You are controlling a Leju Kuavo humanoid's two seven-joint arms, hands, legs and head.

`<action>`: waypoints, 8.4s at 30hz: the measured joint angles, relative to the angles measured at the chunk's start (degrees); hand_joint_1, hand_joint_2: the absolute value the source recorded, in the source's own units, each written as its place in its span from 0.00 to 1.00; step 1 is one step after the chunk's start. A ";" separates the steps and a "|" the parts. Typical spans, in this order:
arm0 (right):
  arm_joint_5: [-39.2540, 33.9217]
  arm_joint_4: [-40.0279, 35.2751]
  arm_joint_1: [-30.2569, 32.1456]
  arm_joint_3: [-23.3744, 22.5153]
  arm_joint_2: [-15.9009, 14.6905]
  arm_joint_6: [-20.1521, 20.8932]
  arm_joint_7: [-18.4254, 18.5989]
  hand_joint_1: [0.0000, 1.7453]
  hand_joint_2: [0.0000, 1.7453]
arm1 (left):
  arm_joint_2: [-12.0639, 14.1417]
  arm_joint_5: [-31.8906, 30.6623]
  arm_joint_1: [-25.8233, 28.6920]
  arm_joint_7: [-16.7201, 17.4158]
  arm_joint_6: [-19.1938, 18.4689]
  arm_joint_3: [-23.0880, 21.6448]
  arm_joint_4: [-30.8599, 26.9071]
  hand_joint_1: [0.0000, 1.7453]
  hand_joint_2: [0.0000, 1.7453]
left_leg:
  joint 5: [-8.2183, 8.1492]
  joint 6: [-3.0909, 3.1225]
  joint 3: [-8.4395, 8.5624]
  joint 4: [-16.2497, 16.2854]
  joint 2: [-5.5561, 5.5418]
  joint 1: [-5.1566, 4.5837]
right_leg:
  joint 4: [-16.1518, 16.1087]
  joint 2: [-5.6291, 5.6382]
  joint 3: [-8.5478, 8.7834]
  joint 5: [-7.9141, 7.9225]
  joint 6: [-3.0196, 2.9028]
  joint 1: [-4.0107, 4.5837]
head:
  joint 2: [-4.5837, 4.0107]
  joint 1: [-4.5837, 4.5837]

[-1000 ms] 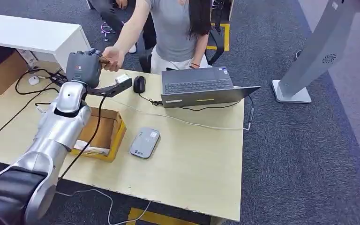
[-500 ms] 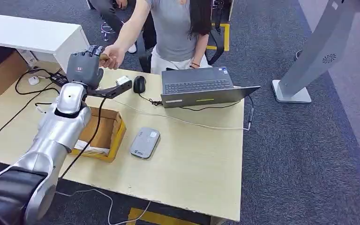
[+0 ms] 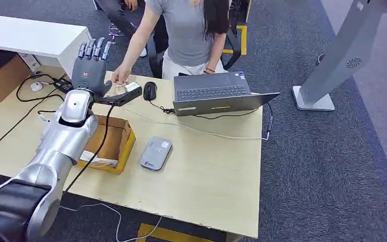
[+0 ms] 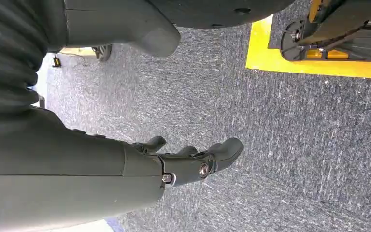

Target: Pass the card to the sensor for recognition and then transmit it.

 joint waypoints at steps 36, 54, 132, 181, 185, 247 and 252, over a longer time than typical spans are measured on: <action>-9.48 -0.04 1.50 -3.41 0.37 -2.62 -2.67 0.00 1.00 | 1.42 3.32 63.00 -7.04 6.00 3.13 -61.33 0.00 1.00 | -0.31 0.08 0.04 -0.04 0.11 -0.08 | -0.06 0.02 0.03 -0.25 0.03 -0.09 | 0.00 0.00; -10.71 -0.04 1.67 -4.31 0.57 -2.64 -2.93 0.00 1.00 | 6.69 9.73 64.86 -0.11 -13.57 5.42 -60.02 0.00 1.00 | -0.27 0.06 0.03 -0.03 0.03 -0.06 | -0.06 -0.03 0.03 -0.24 0.03 -0.08 | 0.00 0.00; -8.94 0.37 1.42 -2.69 0.35 -0.61 -3.13 0.00 1.00 | 2.21 10.38 54.91 -3.67 -13.09 12.26 -45.29 1.00 1.00 | -0.25 0.05 0.03 -0.03 -0.05 -0.06 | -0.06 -0.07 0.04 -0.23 0.02 -0.07 | 0.00 0.00; -5.97 0.28 0.11 0.02 0.02 1.42 -3.28 0.00 0.00 | 3.56 7.19 5.98 1.49 -16.77 4.74 -27.38 1.00 1.00 | 0.16 0.12 -0.22 0.03 -0.04 -0.06 | -0.05 -0.07 -0.27 0.21 0.07 -0.07 | 0.00 0.00; -5.35 0.22 -0.01 0.02 0.00 1.97 -3.15 0.00 0.00 | 3.47 5.62 0.37 1.97 -16.41 3.93 -20.56 1.00 1.00 | 0.24 0.09 -0.25 0.03 -0.03 -0.06 | -0.04 -0.06 -0.30 0.28 0.05 -0.07 | 0.00 -0.02; -10.25 0.07 1.57 -0.07 0.00 -1.62 -4.74 0.00 0.00 | -26.51 115.28 45.09 -36.19 -38.40 96.17 -26.65 0.00 1.00 | -0.12 0.24 -0.25 -0.05 0.02 -0.25 | -0.11 -0.05 -0.16 0.00 0.24 -0.25 | 0.00 -0.02; -7.58 0.07 1.09 0.02 -0.18 -0.13 -3.01 0.00 1.00 | -26.77 114.90 44.99 -36.96 -34.94 98.51 -5.12 0.00 0.00 | -0.10 0.29 -0.24 -0.04 0.00 -0.35 | -0.17 -0.08 -0.18 -0.01 0.27 -0.35 | 0.00 0.00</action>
